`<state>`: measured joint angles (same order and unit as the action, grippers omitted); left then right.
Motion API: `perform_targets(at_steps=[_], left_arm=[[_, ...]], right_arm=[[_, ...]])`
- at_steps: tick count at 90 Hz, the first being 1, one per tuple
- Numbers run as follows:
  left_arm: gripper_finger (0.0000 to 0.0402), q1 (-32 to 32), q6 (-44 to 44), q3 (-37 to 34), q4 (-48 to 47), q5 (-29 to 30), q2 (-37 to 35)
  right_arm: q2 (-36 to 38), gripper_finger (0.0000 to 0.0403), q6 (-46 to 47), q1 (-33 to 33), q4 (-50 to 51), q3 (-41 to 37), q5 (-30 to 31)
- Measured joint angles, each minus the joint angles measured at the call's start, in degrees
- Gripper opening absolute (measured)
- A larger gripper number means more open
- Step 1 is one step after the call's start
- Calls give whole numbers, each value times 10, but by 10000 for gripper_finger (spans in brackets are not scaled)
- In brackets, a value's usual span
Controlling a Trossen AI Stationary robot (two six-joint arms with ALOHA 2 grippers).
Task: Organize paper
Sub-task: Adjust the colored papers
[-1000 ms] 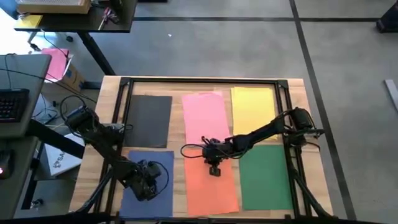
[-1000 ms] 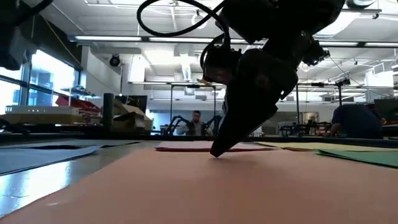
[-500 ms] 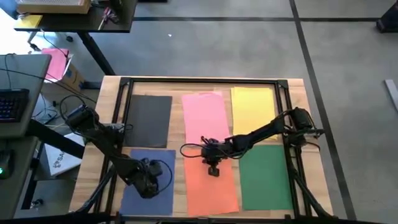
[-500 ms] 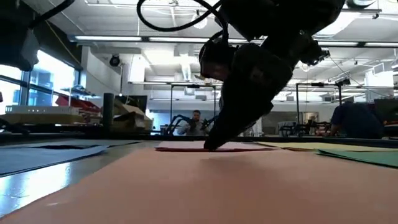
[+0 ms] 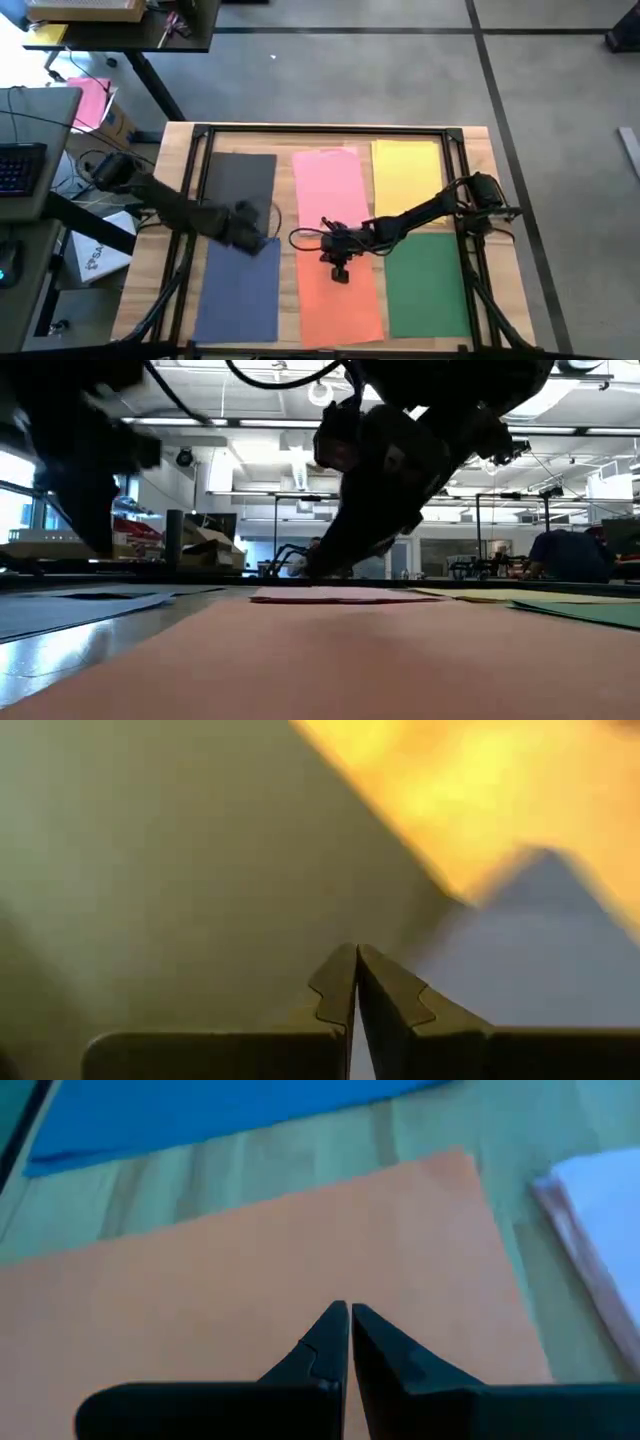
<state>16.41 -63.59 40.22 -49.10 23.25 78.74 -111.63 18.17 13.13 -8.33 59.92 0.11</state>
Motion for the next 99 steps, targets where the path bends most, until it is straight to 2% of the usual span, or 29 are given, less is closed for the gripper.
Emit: perform_targets(at_steps=[16,30,49,71,82,99], left_arm=[[0,-143,125,-65,83,0,9],[0,-205,207,-98,208,-10,11],[0,-219,264,-102,295,-38,12],[0,-218,200,-102,297,-38,12],[0,-213,173,-102,301,-35,12],[0,-212,164,-102,328,-36,13]], right_arm=[[0,0,24,0,-8,0,38],[0,0,26,0,-17,0,42],[0,0,26,0,-28,0,42],[0,0,26,0,-32,0,46],[11,0,31,-3,-37,0,81],[64,0,32,-55,11,0,118]])
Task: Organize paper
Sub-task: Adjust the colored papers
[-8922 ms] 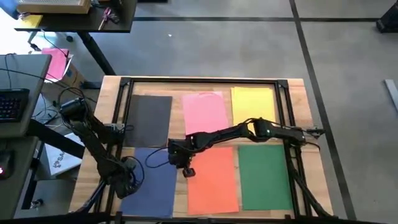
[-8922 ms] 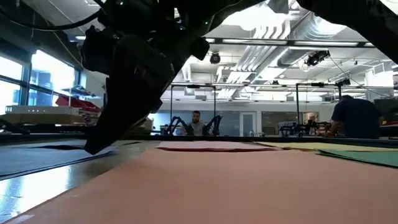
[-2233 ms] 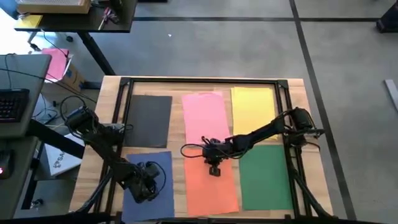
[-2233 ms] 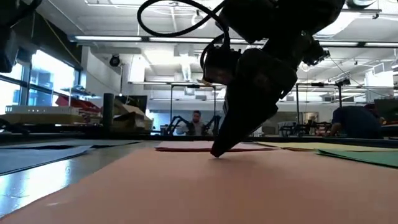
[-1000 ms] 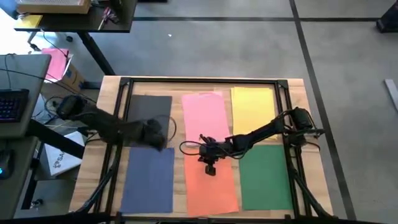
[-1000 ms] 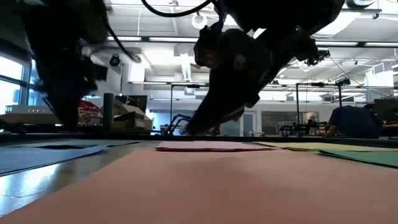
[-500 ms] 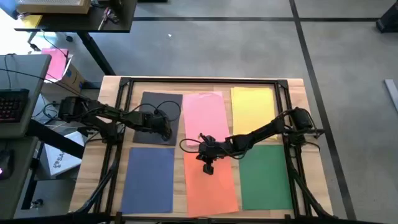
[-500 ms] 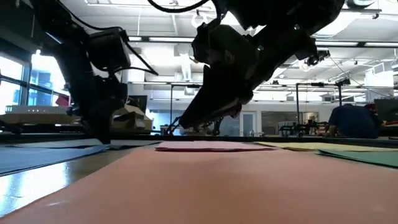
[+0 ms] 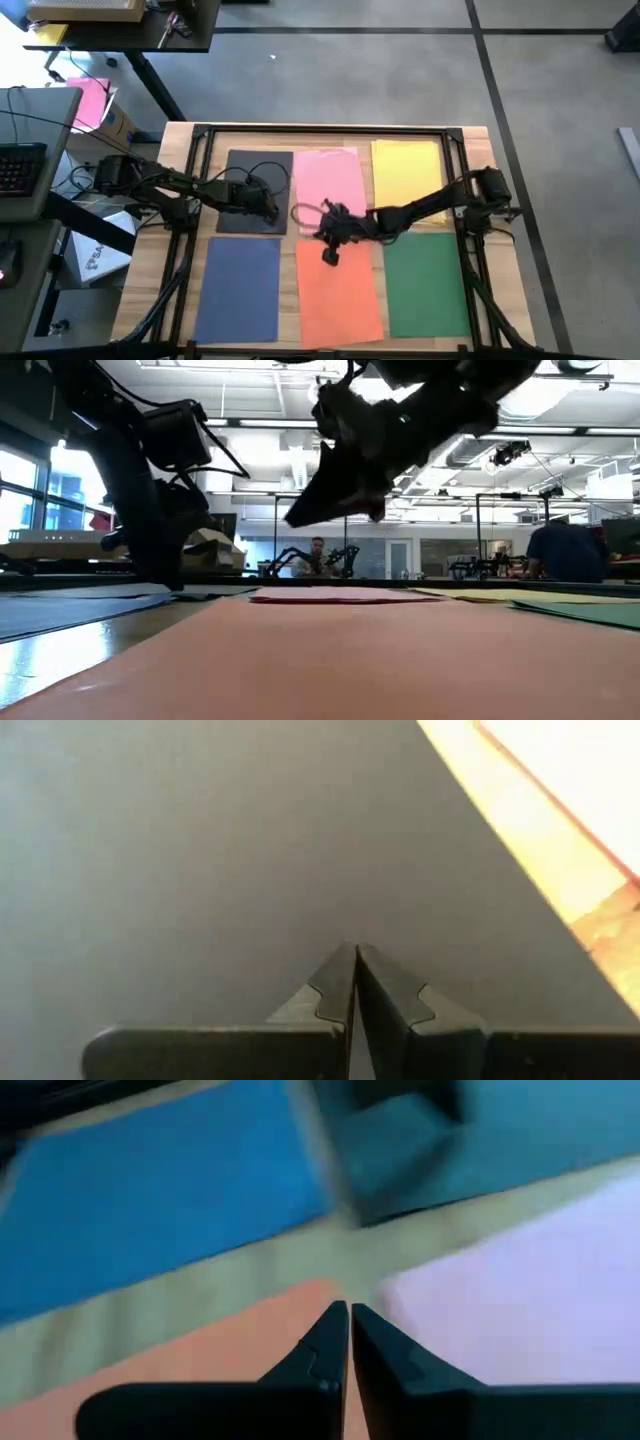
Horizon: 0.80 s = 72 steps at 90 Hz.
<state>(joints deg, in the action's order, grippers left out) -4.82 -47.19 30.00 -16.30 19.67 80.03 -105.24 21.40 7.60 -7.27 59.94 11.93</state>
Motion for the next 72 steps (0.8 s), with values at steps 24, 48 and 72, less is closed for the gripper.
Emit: perform_targets(at_steps=[24,48,72], left_arm=[[0,0,13,0,7,6,0],[0,0,25,0,15,16,5],[0,0,34,-10,42,25,11]], right_arm=[[-29,0,-69,-105,82,0,-25],[-86,0,-9,-133,74,1,36],[-89,0,17,-124,100,2,77]])
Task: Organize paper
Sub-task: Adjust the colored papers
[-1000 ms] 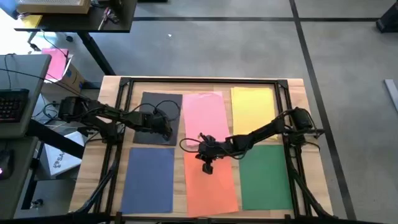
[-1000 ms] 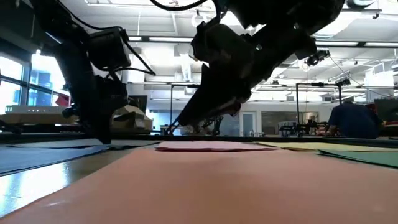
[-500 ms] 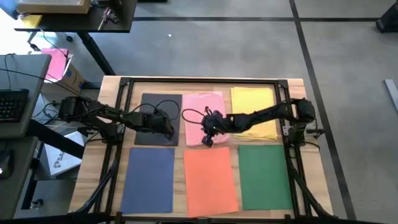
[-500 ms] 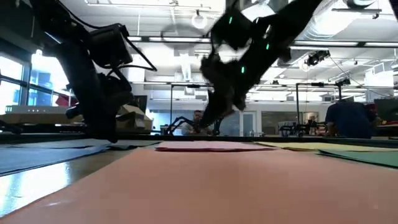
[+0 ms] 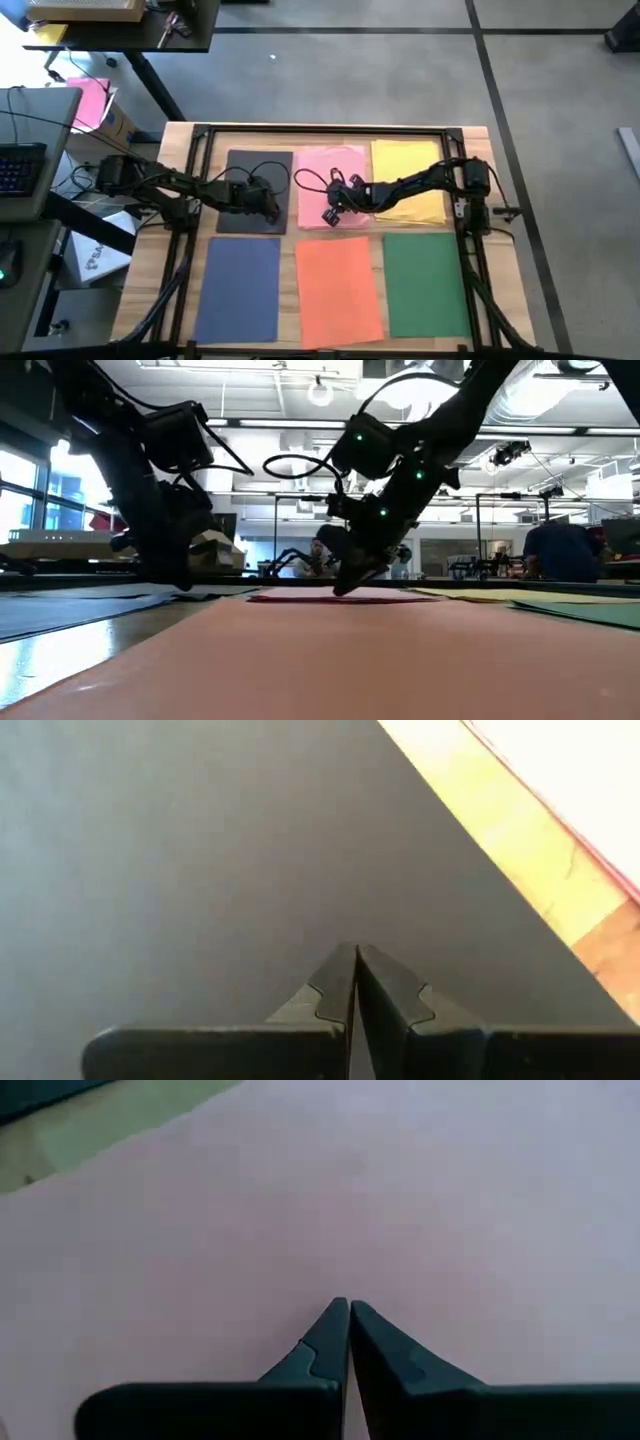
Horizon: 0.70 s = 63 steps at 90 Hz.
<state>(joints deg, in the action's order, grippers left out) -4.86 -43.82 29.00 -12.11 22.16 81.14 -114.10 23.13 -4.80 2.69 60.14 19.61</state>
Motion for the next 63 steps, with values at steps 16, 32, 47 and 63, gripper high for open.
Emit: perform_targets(at_steps=[16,32,47,63], left_arm=[[0,0,0,-13,39,4,0],[0,-1,10,-13,48,25,0],[0,-11,19,-13,48,40,0],[0,-24,40,-13,31,41,0]], right_arm=[[0,0,-10,1,16,0,0],[3,0,-14,1,20,-1,-3],[5,0,-18,3,23,-1,-5],[5,0,-17,5,23,-2,-10]])
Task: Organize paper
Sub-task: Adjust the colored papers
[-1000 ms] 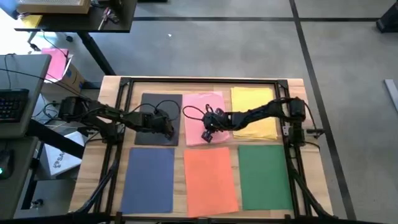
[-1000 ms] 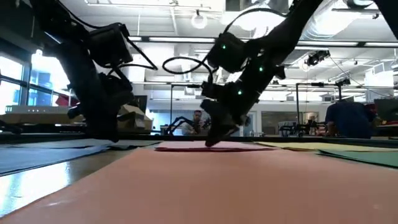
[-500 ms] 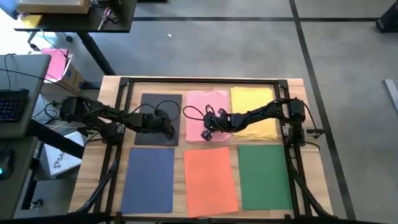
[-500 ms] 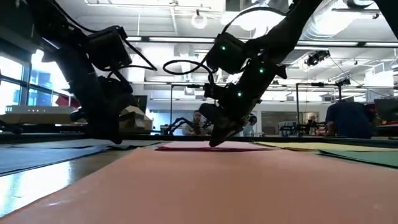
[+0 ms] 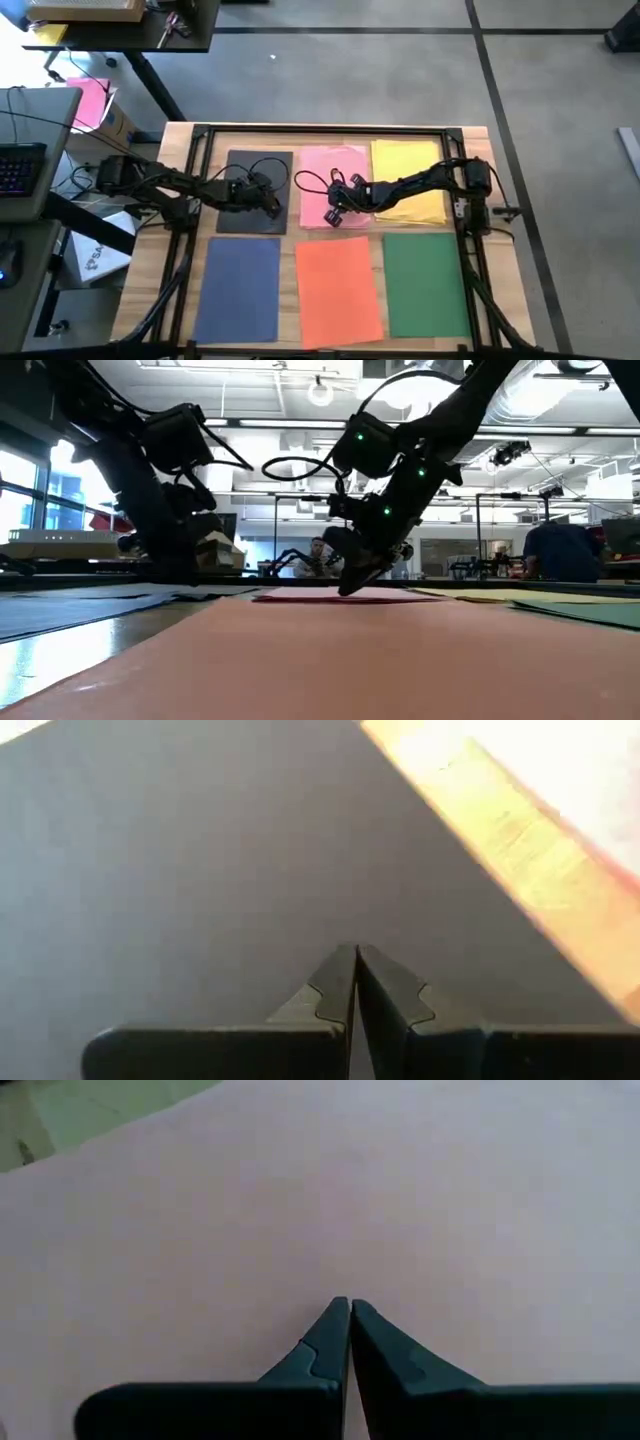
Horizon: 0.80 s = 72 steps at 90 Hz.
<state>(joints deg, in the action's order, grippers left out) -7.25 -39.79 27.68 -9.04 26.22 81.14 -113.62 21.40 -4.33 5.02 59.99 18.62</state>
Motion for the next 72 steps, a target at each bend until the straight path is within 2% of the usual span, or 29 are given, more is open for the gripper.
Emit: perform_targets(at_steps=[18,48,72], left_arm=[[0,-10,11,0,-11,1,12],[0,-10,15,2,100,14,91],[0,-10,10,2,98,13,93]], right_arm=[[0,0,1,2,0,0,-1],[0,0,-9,2,1,0,-8],[0,0,-16,1,10,0,-1]])
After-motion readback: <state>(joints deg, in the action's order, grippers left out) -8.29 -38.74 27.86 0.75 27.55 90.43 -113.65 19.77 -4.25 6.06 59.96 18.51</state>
